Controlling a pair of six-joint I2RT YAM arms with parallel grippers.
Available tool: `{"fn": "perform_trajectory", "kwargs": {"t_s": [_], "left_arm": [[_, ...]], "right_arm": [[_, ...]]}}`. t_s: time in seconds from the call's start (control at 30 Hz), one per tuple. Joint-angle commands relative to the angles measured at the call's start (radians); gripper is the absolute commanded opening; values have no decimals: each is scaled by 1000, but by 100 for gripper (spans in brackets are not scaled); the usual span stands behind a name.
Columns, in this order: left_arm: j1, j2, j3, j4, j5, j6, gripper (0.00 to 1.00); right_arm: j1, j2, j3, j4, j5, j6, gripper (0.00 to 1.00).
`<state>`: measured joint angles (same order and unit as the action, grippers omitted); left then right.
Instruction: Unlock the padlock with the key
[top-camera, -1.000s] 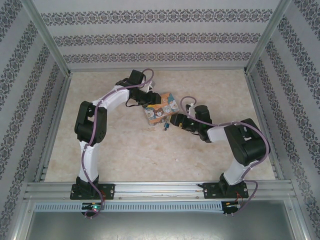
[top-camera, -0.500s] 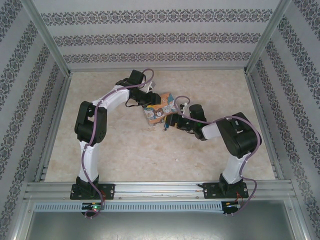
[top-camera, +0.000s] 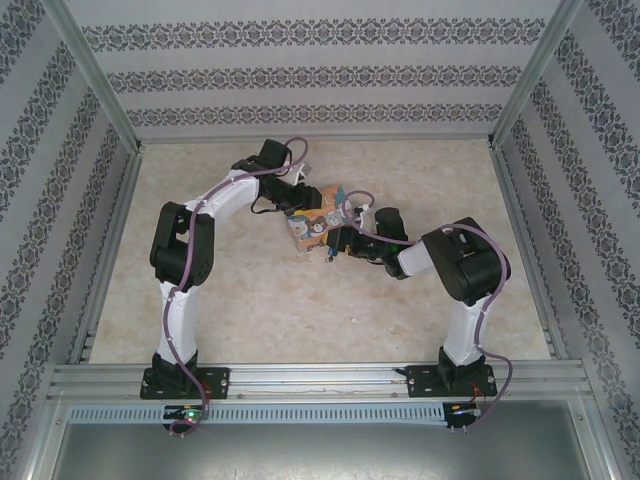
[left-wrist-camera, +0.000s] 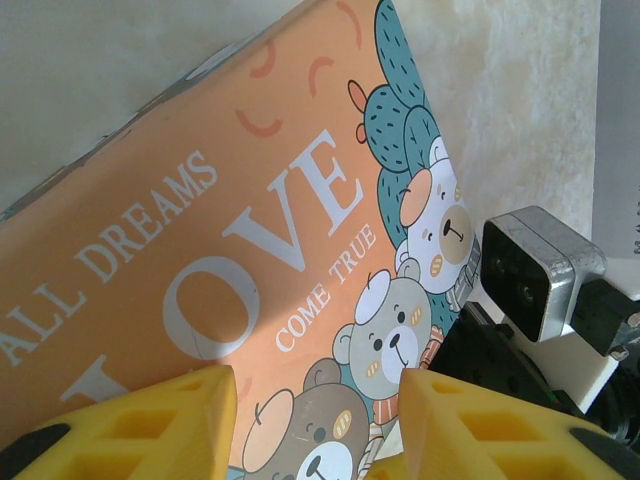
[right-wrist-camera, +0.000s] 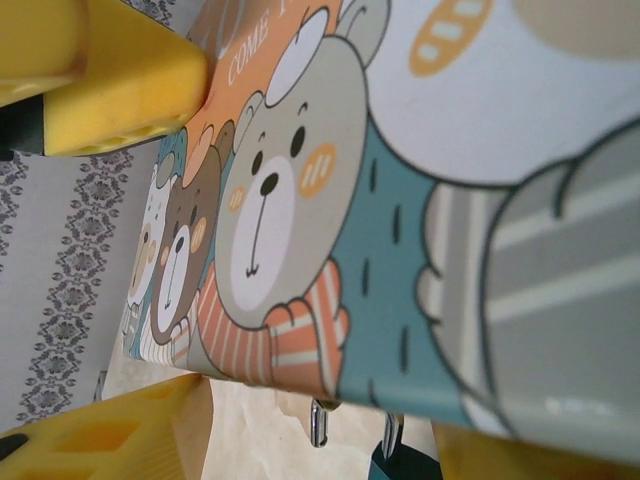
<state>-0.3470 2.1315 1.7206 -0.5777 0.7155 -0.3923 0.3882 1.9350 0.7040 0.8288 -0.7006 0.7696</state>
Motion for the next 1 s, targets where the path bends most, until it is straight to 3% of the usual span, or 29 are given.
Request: {"fn": "perform_trajectory", "kwargs": {"t_s": [0.0,0.33,0.97], "left_arm": [[-8,39,4,-94,-44,27,46],[-8,39,5,-100,-47,27,46],[-6,39,7,-111,-56,33,46]], "right_arm": [[16,28,18,78,-49,10,59],[18,13,-1,85,-67,9,54],[18,5,-18,81,-83,-3,32]]}}
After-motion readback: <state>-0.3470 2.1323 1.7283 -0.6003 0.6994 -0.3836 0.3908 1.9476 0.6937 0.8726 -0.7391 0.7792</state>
